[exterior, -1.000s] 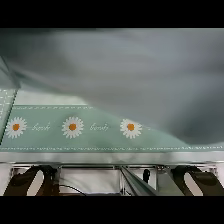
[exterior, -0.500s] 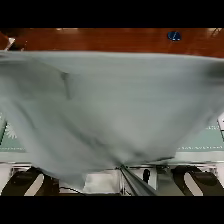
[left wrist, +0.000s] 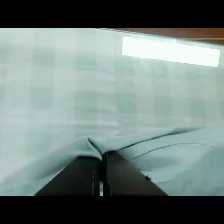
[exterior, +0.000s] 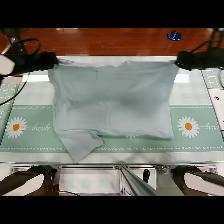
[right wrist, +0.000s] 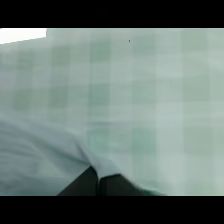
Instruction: Fold the shirts.
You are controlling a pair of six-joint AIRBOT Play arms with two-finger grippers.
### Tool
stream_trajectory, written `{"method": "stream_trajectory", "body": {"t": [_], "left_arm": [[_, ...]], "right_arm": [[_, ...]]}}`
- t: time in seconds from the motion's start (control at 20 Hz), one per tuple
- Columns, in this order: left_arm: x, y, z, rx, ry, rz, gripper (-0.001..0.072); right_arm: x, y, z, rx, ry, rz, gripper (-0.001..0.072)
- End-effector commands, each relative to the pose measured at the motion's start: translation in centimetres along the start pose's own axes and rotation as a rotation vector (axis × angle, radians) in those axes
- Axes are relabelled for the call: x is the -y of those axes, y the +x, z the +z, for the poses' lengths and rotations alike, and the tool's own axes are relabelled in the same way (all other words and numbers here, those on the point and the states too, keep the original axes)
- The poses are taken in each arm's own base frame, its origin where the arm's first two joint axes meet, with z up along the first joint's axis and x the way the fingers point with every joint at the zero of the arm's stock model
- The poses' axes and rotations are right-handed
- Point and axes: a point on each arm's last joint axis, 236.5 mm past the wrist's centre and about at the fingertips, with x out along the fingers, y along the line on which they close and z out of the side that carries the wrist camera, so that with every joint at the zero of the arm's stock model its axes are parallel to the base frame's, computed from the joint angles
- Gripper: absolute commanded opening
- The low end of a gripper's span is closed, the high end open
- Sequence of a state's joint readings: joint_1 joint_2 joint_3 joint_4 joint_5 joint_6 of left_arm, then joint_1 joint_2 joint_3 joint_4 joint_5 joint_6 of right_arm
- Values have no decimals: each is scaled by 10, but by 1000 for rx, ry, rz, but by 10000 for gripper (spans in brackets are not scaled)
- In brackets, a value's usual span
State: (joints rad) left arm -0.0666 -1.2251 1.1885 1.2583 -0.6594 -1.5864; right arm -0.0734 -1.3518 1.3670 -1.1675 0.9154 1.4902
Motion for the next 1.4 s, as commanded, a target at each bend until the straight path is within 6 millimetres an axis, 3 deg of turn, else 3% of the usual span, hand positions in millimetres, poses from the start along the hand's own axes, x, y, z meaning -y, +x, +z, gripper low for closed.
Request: {"method": "stream_trajectory", "body": {"t": [0.0, 0.05, 0.1, 0.15, 0.2, 0.3, 0.4, 0.5, 0.55, 0.65, 0.7, 0.8, 0.85, 0.9, 1.05, 1.35], "left_arm": [[-5, 67, -10, -39, -147, -38, 23], [-3, 74, -14, -66, -180, -54, 47], [0, 78, -15, -96, -209, -72, 223], [-2, 77, -14, -121, -221, -78, 440], [-8, 71, -13, -157, -218, -77, 508], [-43, 45, -20, -276, -157, -34, 508], [-100, 4, -41, -423, -165, 53, 508], [-142, -41, -72, -529, -227, 78, 508], [-151, -55, -91, -547, -262, 60, 508], [-144, -67, -136, -513, -417, -70, 508], [-139, -71, -165, -515, -498, -118, 507], [-137, -81, -230, -603, -646, -149, 507], [-135, -85, -251, -632, -700, -162, 507], [-135, -86, -264, -644, -744, -160, 507], [-125, -82, -278, -678, -787, -166, 507], [-106, -61, -304, -770, -738, -151, 505]], "right_arm": [[7, 82, 9, -54, 111, 69, 25], [4, 92, 11, -72, 130, 92, 95], [1, 98, 14, -87, 150, 108, 291], [-1, 98, 18, -105, 159, 120, 422], [-1, 90, 19, -130, 131, 135, 417], [20, 62, 17, -192, 105, 114, 417], [61, 17, 4, -265, 97, 50, 416], [110, -28, -20, -308, 150, -38, 417], [127, -43, -38, -306, 198, -67, 417], [150, -53, -93, -267, 328, -102, 417], [150, -52, -132, -254, 402, -99, 417], [130, -51, -202, -267, 458, -53, 416], [119, -52, -230, -285, 461, -40, 416], [109, -52, -245, -264, 486, -31, 416], [91, -58, -260, -245, 493, 3, 415], [86, -61, -269, -288, 499, 11, 415]]}}
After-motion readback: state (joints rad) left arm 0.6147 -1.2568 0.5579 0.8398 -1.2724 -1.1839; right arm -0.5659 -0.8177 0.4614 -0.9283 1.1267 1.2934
